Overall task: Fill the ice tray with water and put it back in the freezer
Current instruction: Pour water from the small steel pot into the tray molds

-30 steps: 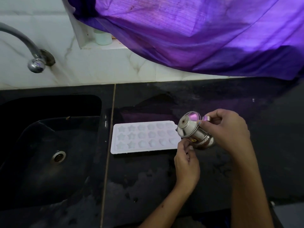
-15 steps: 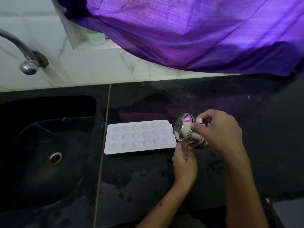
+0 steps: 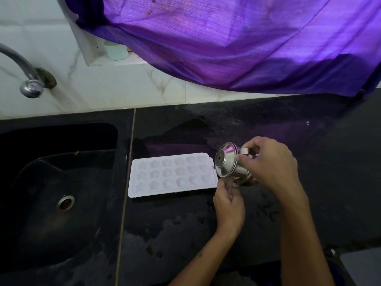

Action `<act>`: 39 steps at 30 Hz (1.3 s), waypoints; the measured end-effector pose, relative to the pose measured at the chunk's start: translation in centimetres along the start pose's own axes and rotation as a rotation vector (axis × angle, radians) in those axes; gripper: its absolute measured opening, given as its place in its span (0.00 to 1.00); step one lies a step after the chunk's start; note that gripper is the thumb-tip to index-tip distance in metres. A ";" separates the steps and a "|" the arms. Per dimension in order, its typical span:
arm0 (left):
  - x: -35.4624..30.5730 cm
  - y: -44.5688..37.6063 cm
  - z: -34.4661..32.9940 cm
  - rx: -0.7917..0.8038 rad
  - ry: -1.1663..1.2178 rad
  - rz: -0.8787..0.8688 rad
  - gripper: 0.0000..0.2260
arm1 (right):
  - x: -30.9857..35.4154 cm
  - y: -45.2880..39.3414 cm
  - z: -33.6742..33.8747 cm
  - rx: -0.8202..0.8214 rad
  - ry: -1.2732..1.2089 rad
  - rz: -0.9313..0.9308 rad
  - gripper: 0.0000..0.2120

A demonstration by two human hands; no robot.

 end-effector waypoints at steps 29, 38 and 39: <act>-0.3 -0.2 2.1 0.011 -0.073 -0.069 0.14 | 1.5 -0.2 -0.8 0.030 -0.128 -0.004 0.09; 0.1 -0.3 2.3 0.037 -0.097 -0.062 0.13 | 2.6 0.4 -1.0 0.005 -0.058 0.047 0.10; 0.2 -0.3 2.3 0.039 -0.094 -0.057 0.13 | 2.6 0.4 -1.0 0.003 -0.052 0.044 0.10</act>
Point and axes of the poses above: each hand's wrist, its own y-axis away from the middle knuckle, its own z-axis out of the back of the hand, x = y × z, the point moved 7 cm from there along -y, towards the middle knuckle, and after that the axes turned 2 degrees about y, right-handed, at the moved point
